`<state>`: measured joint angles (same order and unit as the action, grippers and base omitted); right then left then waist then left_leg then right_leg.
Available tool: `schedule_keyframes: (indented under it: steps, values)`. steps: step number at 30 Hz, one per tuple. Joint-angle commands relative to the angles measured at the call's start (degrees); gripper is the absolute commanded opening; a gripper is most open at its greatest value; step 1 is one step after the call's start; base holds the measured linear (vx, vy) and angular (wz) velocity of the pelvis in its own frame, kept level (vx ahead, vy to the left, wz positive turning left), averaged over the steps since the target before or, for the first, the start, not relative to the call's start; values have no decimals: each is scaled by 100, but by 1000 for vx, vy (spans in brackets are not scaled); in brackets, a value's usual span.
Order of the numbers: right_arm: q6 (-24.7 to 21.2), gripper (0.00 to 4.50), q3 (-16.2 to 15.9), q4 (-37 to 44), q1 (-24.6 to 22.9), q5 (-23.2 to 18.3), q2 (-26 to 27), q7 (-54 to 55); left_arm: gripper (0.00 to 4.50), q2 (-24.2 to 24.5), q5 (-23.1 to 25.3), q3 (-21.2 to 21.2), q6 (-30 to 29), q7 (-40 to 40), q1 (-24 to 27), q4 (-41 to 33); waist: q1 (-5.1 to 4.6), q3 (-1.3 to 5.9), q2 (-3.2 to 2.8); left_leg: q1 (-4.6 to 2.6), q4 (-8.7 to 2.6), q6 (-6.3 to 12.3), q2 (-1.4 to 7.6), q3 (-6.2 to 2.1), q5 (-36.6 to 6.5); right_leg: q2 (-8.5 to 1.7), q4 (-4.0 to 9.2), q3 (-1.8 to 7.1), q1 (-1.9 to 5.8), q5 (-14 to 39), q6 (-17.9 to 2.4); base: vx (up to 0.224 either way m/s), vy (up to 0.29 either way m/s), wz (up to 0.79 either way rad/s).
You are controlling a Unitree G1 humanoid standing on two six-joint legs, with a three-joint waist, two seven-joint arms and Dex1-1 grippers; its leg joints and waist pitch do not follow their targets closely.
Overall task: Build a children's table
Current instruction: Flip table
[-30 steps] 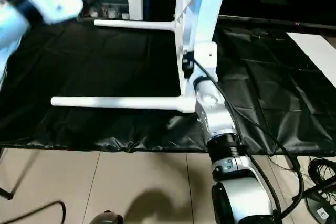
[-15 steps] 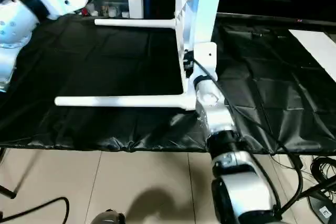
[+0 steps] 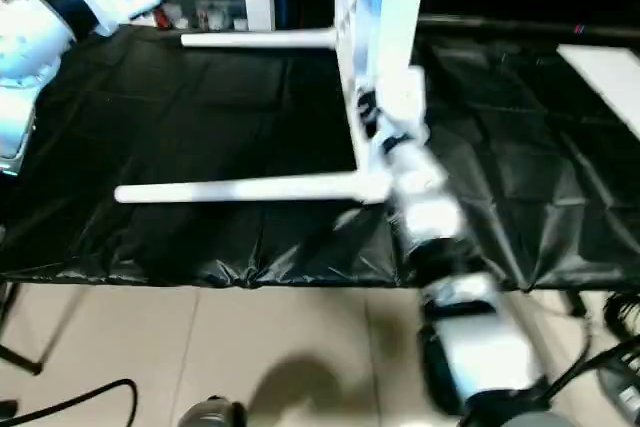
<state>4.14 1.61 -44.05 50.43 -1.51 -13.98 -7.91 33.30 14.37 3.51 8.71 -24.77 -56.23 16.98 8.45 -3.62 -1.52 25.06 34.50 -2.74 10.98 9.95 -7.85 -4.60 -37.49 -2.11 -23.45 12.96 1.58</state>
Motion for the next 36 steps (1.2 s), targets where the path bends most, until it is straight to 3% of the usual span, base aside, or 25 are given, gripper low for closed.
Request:
schedule_keyframes:
  steps: [1,2,3,4,6,8,9,10,11,12,13,14,17,18,20,22,24,25,27,30,31,36]
  values:
    - [181,196,128,308,593,31,-561,-514,253,-136,-894,-738,-388,310,148,107,4,611,159,-201,-180,162,31,18,256,-182,156,131,360,-2145,-1324,0,0,0]
    - [169,196,146,297,737,30,-725,-661,253,-159,-951,-821,-481,342,188,82,15,618,184,-194,-156,235,20,34,284,-177,144,134,360,-2206,-1350,0,0,0]
    - [165,196,157,286,827,28,-829,-757,252,-173,-978,-871,-547,351,215,55,45,602,146,-173,-133,409,31,44,223,-197,148,132,317,-2060,-1402,0,0,0]
    - [151,196,168,268,923,21,-915,-833,252,-198,-1040,-951,-592,394,249,31,42,585,140,-163,-136,435,34,46,162,-202,160,132,304,-1933,-1411,0,0,0]
    - [143,196,146,155,1377,63,-1318,-1252,250,-339,-1344,-1359,-845,593,443,-151,40,563,190,-171,-148,469,79,45,-46,-206,188,120,303,-1444,-1459,0,0,0]
    - [175,196,100,96,1555,115,-1481,-1415,245,-434,-1483,-1557,-959,712,543,-256,43,548,160,-181,-148,474,97,40,-163,-207,201,119,275,-1134,-1495,0,0,0]
    - [187,196,83,46,1700,125,-1582,-1528,243,-493,-1589,-1697,-1095,769,640,-335,46,536,177,-188,-153,471,105,44,-217,-211,214,123,261,-1016,-1495,0,0,0]
    - [195,196,72,8,1783,116,-1642,-1606,243,-529,-1645,-1773,-1187,792,697,-394,49,521,162,-192,-161,440,115,35,-340,-220,231,122,244,-757,-1489,0,0,0]
    - [168,196,69,-59,1982,83,-1766,-1784,239,-634,-1817,-1963,-1367,854,888,-508,32,511,230,-194,-174,423,121,48,-409,-216,242,122,245,-640,-1483,0,0,0]
    - [112,196,63,-109,2144,21,-1859,-2034,239,-734,-1977,-2105,-1533,892,1071,-622,23,504,243,-187,-185,391,133,36,-479,-232,247,117,251,-489,-1500,0,0,0]
    - [76,196,54,-124,2204,5,-1897,-2136,236,-776,-2037,-2152,-1600,901,1155,-673,34,493,219,-199,-186,346,146,30,-598,-242,269,121,235,-308,-1488,0,0,0]
    - [-83,196,-5,-178,2356,0,-2000,-2458,236,-851,-2129,-2209,-1759,882,1413,-815,1,482,250,-202,-194,316,156,28,-726,-241,261,121,230,-151,-1484,0,0,0]
    - [-340,196,-139,-195,2414,22,-2079,-2954,234,-836,-2049,-2062,-1792,726,1713,-948,-2,434,253,-240,-229,210,170,32,-1128,-240,340,130,179,362,-1369,0,0,0]
    - [-357,196,-183,-176,2389,36,-2085,-3054,231,-826,-2020,-2024,-1778,698,1745,-949,-8,384,234,-285,-300,-50,187,18,-1700,-258,420,140,135,1029,-1189,0,0,0]
    - [-369,196,-237,-184,2366,38,-2082,-3205,225,-804,-1994,-1986,-1788,685,1779,-982,-6,399,244,-362,-333,-289,201,-4,-2094,-267,447,148,98,1280,-1069,0,0,0]
    - [-377,196,-249,-202,2358,22,-2064,-3271,220,-783,-1995,-1968,-1799,690,1792,-1001,-25,399,262,-349,-361,-400,197,-26,-2231,-271,440,141,113,1233,-1013,0,0,0]
    - [-405,196,-253,-215,2335,-36,-2019,-3369,217,-745,-1967,-1934,-1784,666,1803,-984,-33,400,284,-338,-366,-423,185,-26,-2290,-281,446,141,114,1231,-967,0,0,0]
    - [-434,196,-247,-225,2335,-88,-2000,-3500,215,-689,-1954,-1892,-1773,638,1805,-961,-37,403,251,-326,-368,-437,181,-37,-2294,-293,438,140,120,1239,-951,0,0,0]
    - [-490,196,-223,-177,2298,-212,-1997,-3770,215,-578,-1934,-1817,-1709,577,1749,-816,-48,406,278,-314,-370,-444,175,-41,-2343,-295,446,136,124,1302,-912,0,0,0]
    - [-477,263,-221,-138,2272,-216,-2015,-3828,210,-539,-1932,-1787,-1670,573,1718,-749,-62,409,301,-289,-359,-426,166,-36,-2243,-307,445,140,138,1285,-918,0,0,0]
    - [-472,268,-211,-92,2236,-233,-2021,-3905,208,-505,-1920,-1766,-1623,557,1698,-685,-70,413,256,-291,-352,-404,162,-36,-2261,-300,452,143,140,1250,-922,0,0,0]
    - [-506,312,-156,-47,2171,-303,-2024,-3989,207,-461,-1879,-1725,-1627,544,1683,-636,-78,408,273,-283,-362,-427,167,-48,-2239,-300,439,132,156,1258,-989,0,0,0]
